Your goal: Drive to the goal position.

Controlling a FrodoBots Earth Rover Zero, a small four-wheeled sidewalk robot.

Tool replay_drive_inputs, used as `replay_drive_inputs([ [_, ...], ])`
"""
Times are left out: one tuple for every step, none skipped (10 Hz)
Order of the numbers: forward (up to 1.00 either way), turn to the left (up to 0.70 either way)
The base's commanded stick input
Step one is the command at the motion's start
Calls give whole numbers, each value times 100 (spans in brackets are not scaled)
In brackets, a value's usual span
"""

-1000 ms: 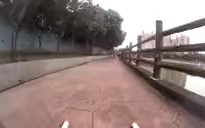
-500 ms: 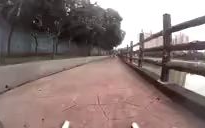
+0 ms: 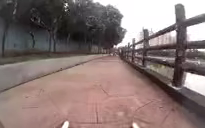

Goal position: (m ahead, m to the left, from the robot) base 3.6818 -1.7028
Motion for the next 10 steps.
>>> replay_drive_inputs([
  [70, -19],
  [70, 0],
  [70, 0],
  [70, 0],
  [70, 0],
  [70, 0],
  [70, 0],
  [70, 0],
  [70, 0],
  [70, 0],
])
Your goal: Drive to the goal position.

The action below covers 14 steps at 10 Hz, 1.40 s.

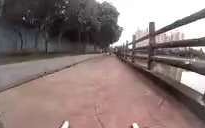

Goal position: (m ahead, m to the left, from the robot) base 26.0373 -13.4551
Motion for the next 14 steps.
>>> replay_drive_inputs([
  [70, -8],
  [70, -30],
  [70, -29],
  [70, -26],
  [70, 0],
  [70, 0],
  [70, 0],
  [70, 0],
  [70, 0],
  [70, 0],
  [70, 0],
  [70, 0],
  [70, 0],
  [70, 0],
])
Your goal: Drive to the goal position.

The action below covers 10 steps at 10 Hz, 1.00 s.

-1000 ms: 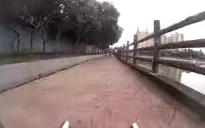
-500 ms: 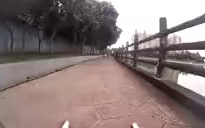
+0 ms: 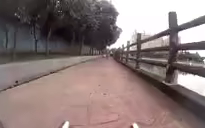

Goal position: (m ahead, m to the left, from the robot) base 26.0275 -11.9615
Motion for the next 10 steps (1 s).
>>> replay_drive_inputs([
  [70, 0],
  [70, 0],
  [70, -2],
  [70, -14],
  [70, -29],
  [70, -24],
  [70, -13],
  [70, -5],
  [70, 0],
  [70, 0],
])
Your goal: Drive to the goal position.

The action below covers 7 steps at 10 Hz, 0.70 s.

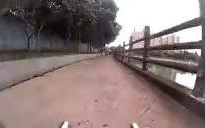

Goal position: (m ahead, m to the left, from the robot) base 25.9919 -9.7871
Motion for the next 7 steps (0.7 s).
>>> replay_drive_inputs([
  [70, 0],
  [70, 0],
  [70, -6],
  [70, -19],
  [70, -27],
  [70, -30],
  [70, -29],
])
